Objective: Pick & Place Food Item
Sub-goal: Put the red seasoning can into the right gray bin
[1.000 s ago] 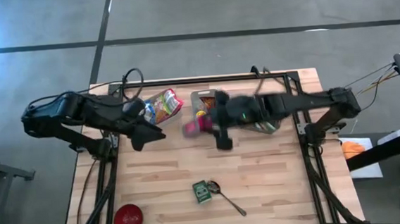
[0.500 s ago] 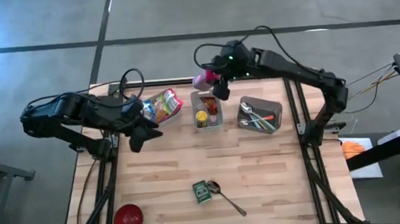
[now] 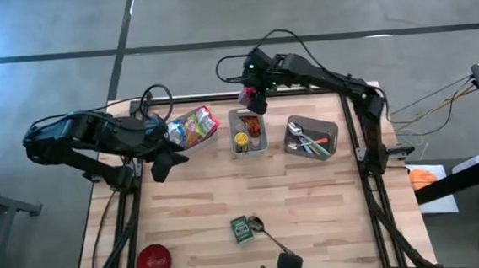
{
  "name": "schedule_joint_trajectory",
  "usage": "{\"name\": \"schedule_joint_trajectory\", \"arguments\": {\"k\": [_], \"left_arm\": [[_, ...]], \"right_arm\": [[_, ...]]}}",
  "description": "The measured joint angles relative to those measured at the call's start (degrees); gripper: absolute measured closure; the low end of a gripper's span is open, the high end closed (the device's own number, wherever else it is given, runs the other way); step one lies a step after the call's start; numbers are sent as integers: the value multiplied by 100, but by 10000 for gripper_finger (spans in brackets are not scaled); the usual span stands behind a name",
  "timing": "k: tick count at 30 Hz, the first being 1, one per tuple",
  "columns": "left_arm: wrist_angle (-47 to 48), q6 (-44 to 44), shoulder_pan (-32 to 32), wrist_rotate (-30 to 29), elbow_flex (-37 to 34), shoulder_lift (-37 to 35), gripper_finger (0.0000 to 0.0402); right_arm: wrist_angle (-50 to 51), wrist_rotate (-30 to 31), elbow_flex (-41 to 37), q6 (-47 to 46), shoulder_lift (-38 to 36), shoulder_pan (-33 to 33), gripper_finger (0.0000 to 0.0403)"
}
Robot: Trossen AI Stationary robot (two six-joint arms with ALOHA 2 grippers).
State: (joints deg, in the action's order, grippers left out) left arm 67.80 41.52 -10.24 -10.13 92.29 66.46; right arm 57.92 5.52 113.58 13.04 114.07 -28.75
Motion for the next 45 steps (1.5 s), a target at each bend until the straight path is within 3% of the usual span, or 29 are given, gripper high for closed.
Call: {"name": "schedule_joint_trajectory", "arguments": {"k": [8, 14, 45], "left_arm": [[14, -4, 0, -24, 0, 0, 190], [142, 0, 0, -26, 0, 0, 190], [191, -125, -4, -42, -11, 0, 190]], "right_arm": [[1304, 212, 1422, 106, 1056, 0, 198], [1766, 188, 1898, 196, 1376, 13, 198], [1229, 46, 626, 500, 1405, 273, 198]]}}
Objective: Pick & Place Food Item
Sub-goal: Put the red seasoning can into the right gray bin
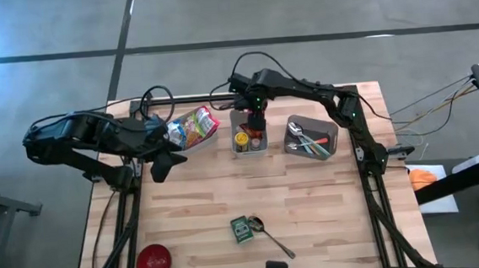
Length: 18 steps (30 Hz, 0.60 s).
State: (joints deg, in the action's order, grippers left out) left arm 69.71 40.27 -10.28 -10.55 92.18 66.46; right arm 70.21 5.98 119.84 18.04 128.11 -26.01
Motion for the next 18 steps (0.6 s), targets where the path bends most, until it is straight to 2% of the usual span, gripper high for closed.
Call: {"name": "schedule_joint_trajectory", "arguments": {"k": [5, 10, 18], "left_arm": [[71, 2, 0, 0, 0, 0, 190], [92, 4, 0, 0, 0, 0, 190], [137, 17, 0, 0, 0, 0, 189]], "right_arm": [[-52, -84, -134, 24, 0, 49, 198], [-111, -426, -182, 39, 0, 79, 198], [90, -485, -193, 20, 0, 91, 198]]}}
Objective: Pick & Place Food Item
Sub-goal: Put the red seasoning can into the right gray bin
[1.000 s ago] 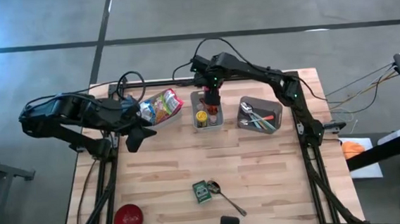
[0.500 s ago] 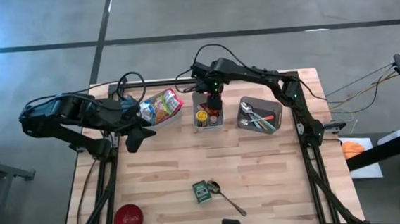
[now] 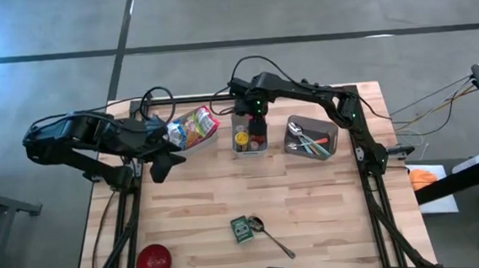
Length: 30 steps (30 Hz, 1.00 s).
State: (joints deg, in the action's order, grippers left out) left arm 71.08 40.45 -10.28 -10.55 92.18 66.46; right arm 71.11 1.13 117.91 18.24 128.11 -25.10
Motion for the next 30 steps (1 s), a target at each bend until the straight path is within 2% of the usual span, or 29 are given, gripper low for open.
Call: {"name": "schedule_joint_trajectory", "arguments": {"k": [15, 19, 30], "left_arm": [[12, -2, 0, 0, 0, 0, 189], [18, 0, 0, 0, 0, 0, 189], [59, 2, 0, 2, 0, 0, 189]], "right_arm": [[-55, 44, -39, 67, 74, 11, 198], [-52, 223, -39, 103, 130, 28, 184], [-30, 156, -39, 171, 138, 54, 178]]}}
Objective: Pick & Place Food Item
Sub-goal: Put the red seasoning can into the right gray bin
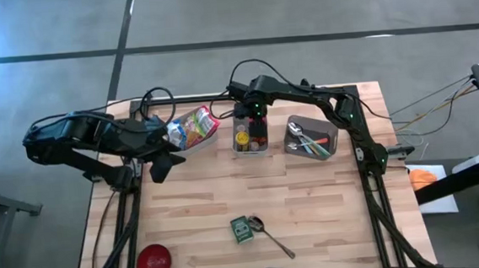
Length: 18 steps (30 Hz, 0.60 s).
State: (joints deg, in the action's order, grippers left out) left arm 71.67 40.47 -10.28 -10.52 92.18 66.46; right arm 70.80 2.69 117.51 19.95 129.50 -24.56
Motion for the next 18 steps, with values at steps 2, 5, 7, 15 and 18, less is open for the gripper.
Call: {"name": "schedule_joint_trajectory", "arguments": {"k": [2, 5, 7, 15, 18], "left_arm": [[9, 2, 0, 0, 0, 0, 189], [36, 2, 0, 0, 0, 0, 189], [41, 2, 0, 0, 0, 0, 189], [43, 4, 0, 0, 0, 0, 190], [43, 7, 0, 0, 0, 0, 190]], "right_arm": [[33, -15, 0, 20, 0, 4, 177], [64, -24, 0, 23, 0, 7, 177], [82, -93, 0, 23, 2, 7, 176], [103, -306, -2, -127, 2, 22, 145], [105, -318, -2, -154, 2, 22, 116]]}}
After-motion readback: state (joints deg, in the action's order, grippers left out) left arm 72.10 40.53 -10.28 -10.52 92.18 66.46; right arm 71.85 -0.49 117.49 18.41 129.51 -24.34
